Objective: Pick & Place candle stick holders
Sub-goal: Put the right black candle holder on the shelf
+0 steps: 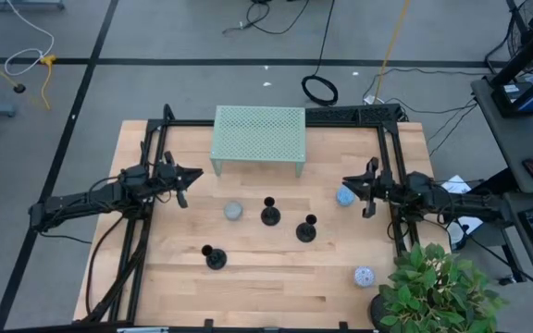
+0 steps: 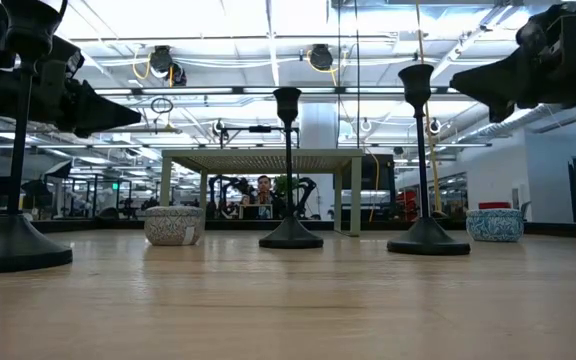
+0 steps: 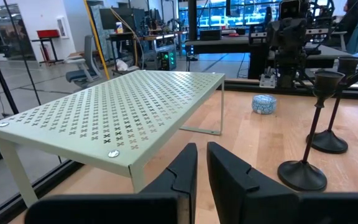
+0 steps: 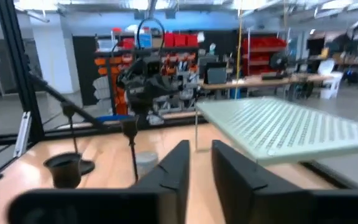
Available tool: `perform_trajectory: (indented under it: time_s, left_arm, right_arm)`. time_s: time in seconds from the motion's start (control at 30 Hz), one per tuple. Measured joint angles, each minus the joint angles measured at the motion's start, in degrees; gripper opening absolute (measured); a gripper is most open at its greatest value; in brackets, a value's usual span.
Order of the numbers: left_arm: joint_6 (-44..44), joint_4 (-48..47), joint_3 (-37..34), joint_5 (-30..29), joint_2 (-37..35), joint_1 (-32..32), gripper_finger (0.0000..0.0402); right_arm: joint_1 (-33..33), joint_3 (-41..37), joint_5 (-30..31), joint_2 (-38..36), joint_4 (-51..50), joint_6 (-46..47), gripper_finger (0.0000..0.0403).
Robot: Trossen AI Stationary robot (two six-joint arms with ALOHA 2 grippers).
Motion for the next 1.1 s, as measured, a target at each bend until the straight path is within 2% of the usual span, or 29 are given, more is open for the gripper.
perform_trajectory:
  time_s: [0.1,0.23,0.37,0.57,0.73,0.9,1.1]
  left_arm:
    - [0.0,0.01,0.01,0.0,0.0,0.0,0.004]
    - [-0.01,0.22,0.01,0.02,0.01,0.0,0.004]
    - [-2.25,3.96,0.01,0.04,0.01,0.0,0.004]
    - [-9.3,11.14,0.0,0.04,0.01,0.0,0.004]
    - [-8.31,15.1,0.01,0.0,0.01,0.0,0.004]
    - [-8.56,18.14,-0.02,-0.02,0.01,0.0,0.004]
    - [-10.73,20.11,0.01,0.0,-0.01,0.0,0.004]
  right_arm:
    - [0.01,0.0,-4.6,2.93,3.33,0.91,0.0116]
    - [0.02,0.0,-14.03,8.41,11.49,1.61,0.0172]
    - [0.04,0.0,-15.67,16.38,15.67,3.23,0.0204]
    - [0.85,0.0,-15.97,29.11,19.56,5.39,0.021]
    - [4.85,-0.02,-16.24,38.17,24.76,5.01,0.0206]
    - [9.49,0.14,-15.57,47.74,35.54,3.09,0.0206]
    - [11.69,3.76,-9.06,60.54,42.67,0.93,0.0206]
